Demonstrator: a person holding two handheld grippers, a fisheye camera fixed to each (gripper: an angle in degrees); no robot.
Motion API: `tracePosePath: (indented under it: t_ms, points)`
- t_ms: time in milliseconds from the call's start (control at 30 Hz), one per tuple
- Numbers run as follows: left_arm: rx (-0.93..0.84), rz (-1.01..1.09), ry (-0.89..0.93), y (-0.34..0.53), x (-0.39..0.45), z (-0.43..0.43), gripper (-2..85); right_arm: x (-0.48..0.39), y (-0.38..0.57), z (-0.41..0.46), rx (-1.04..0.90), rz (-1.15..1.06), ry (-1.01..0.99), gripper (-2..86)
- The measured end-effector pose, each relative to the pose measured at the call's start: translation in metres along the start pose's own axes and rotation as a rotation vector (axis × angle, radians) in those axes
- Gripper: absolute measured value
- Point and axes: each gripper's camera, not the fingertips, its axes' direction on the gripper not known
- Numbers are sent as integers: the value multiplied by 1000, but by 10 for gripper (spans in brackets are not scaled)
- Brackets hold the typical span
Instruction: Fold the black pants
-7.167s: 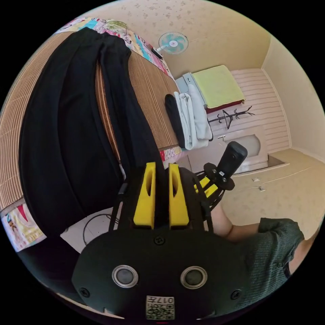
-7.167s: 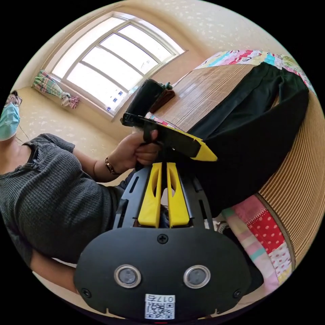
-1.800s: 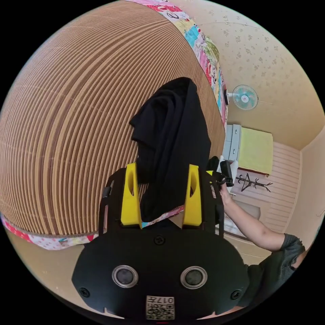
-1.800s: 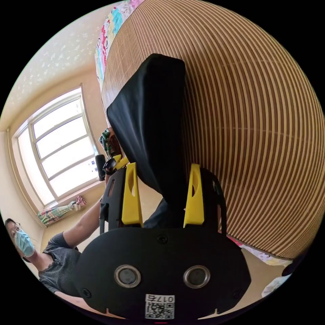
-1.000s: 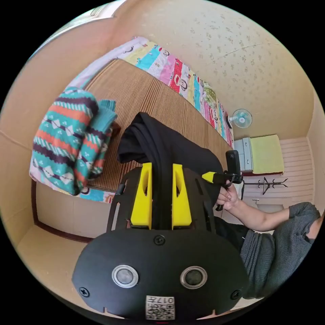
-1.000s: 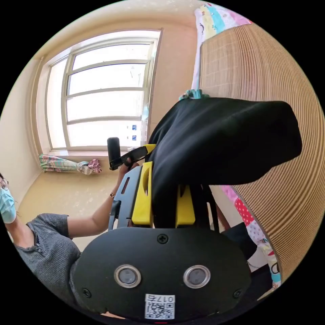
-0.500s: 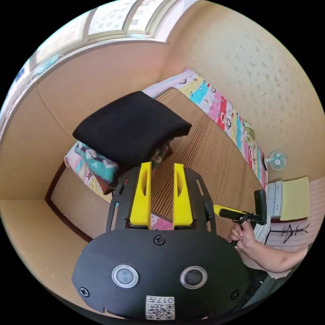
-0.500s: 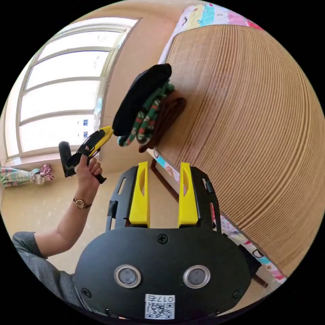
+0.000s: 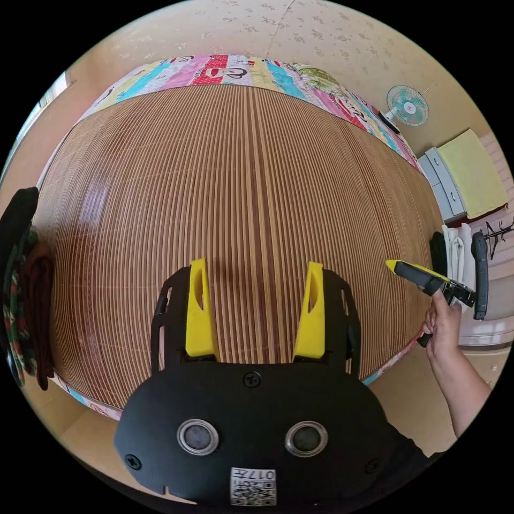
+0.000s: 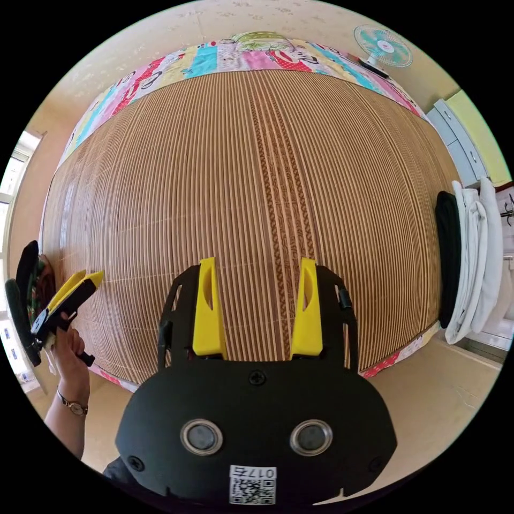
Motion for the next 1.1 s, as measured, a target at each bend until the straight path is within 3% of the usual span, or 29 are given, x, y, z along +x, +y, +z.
tracePosePath:
  t_ms: [200, 433, 1100]
  points:
    - [101, 6, -196, 4, 37, 22, 282, -2, 14, 24, 107, 99, -27, 247]
    - [188, -25, -193, 43, 44, 23, 291, -18, 71, 28, 318, 60, 0, 250]
    - [196, -23, -203, 89, 44, 28, 290, -20, 99, 12, 325, 47, 10, 247]
